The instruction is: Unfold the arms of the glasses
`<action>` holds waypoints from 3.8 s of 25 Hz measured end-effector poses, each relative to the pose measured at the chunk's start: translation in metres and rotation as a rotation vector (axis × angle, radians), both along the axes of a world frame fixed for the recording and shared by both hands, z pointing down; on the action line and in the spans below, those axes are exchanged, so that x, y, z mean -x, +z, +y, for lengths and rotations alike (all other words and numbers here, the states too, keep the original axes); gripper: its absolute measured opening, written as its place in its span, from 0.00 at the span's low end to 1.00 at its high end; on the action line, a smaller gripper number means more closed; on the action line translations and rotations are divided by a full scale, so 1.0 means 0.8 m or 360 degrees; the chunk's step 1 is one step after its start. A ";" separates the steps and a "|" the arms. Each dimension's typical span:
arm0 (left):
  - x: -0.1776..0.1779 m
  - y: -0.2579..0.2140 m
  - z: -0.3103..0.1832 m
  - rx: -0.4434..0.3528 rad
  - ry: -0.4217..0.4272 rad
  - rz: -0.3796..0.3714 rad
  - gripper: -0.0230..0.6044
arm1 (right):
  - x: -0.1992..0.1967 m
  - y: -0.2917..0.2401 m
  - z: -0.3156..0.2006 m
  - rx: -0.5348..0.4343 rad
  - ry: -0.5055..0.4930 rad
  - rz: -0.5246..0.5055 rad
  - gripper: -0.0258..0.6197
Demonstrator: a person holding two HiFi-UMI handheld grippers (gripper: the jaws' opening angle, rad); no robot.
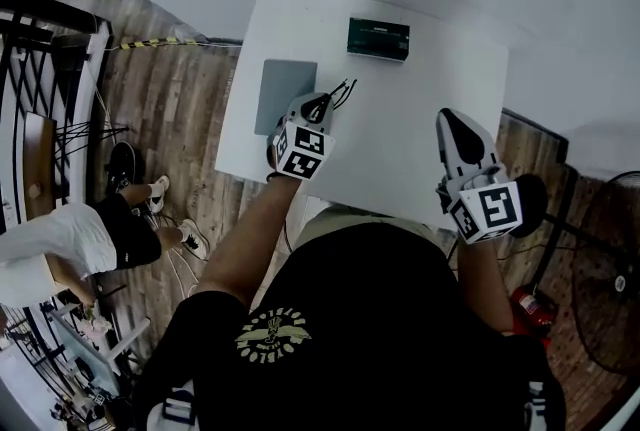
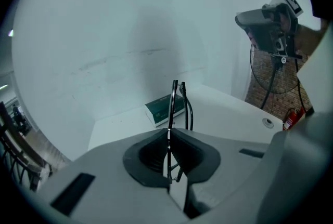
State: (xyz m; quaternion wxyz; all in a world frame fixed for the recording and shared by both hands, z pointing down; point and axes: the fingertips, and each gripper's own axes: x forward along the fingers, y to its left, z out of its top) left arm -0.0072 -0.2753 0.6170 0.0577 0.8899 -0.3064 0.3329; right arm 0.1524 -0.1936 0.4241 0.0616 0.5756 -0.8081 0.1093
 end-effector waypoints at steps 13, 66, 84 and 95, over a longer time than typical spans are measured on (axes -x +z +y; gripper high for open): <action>0.035 -0.086 0.023 -0.0096 -0.0096 0.0184 0.07 | 0.044 -0.026 0.009 -0.0038 -0.0080 0.0009 0.04; 0.152 -0.242 0.157 -0.0275 -0.0272 0.0603 0.07 | 0.315 -0.060 0.080 -0.0047 -0.0834 -0.0264 0.14; 0.183 -0.246 0.199 -0.0276 -0.0306 0.0638 0.07 | 0.368 -0.058 0.113 0.0015 -0.1000 -0.0336 0.11; 0.182 -0.243 0.201 -0.0249 -0.0302 0.0702 0.07 | 0.355 -0.049 0.123 0.0040 -0.0945 -0.0317 0.09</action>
